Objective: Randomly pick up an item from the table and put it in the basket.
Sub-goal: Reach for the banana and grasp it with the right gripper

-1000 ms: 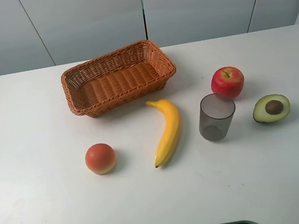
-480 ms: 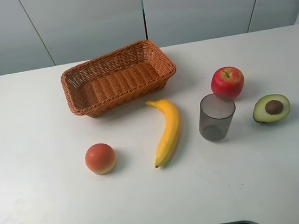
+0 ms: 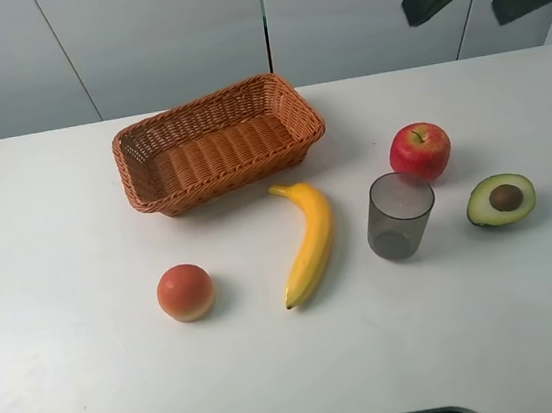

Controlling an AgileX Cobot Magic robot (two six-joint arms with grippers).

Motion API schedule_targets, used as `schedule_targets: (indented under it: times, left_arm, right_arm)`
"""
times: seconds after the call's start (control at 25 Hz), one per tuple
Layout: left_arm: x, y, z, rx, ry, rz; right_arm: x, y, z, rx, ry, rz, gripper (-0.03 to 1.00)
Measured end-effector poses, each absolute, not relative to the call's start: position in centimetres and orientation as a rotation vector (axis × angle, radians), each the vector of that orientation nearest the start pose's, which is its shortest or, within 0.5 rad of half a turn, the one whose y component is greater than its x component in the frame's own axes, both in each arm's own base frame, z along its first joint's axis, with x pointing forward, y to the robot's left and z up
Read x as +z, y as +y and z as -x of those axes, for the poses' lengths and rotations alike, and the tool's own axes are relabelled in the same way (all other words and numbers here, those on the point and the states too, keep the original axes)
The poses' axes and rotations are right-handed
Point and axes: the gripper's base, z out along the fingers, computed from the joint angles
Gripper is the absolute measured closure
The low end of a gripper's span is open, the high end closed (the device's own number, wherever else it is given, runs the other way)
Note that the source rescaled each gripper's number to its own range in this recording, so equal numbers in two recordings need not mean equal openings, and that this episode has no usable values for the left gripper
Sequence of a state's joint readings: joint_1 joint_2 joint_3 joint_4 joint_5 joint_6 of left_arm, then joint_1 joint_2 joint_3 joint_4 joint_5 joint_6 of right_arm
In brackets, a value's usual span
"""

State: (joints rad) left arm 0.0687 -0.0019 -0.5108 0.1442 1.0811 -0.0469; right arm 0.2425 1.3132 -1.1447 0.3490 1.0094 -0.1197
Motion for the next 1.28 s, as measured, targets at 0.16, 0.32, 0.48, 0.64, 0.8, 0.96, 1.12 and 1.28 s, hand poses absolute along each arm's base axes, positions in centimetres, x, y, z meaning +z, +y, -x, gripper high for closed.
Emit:
schedule_targets:
  times: [0.16, 0.32, 0.48, 0.64, 0.8, 0.96, 1.12, 1.28]
  left_arm:
    - [27.9, 1.1, 0.9, 0.186, 2.045, 0.128]
    - [27.9, 1.1, 0.9, 0.187, 2.045, 0.126]
    - [27.9, 1.1, 0.9, 0.187, 2.045, 0.126]
    - [27.9, 1.1, 0.9, 0.186, 2.045, 0.128]
    - [27.9, 1.1, 0.9, 0.186, 2.045, 0.128]
    - [27.9, 1.1, 0.9, 0.186, 2.045, 0.128]
    - [27.9, 1.1, 0.9, 0.186, 2.045, 0.128]
    - [27.9, 1.1, 0.9, 0.186, 2.045, 0.128]
  right_arm:
    - [31.1, 13.1, -26.6, 0.458, 2.713, 0.408, -0.03]
    - [29.1, 17.8, -28.2, 0.444, 2.772, 0.512, -0.03]
    - [27.4, 21.2, -28.8, 0.370, 2.802, 0.594, -0.03]
    - [25.1, 23.1, -28.9, 0.282, 2.851, 0.546, -0.03]
    - [23.3, 24.6, -28.7, 0.208, 2.870, 0.495, -0.03]
    - [22.3, 26.0, -28.4, 0.183, 2.851, 0.439, -0.03]
    - [20.6, 26.6, -28.6, 0.144, 2.877, 0.396, -0.03]
    - [18.4, 26.9, -28.8, 0.099, 2.925, 0.390, -0.03]
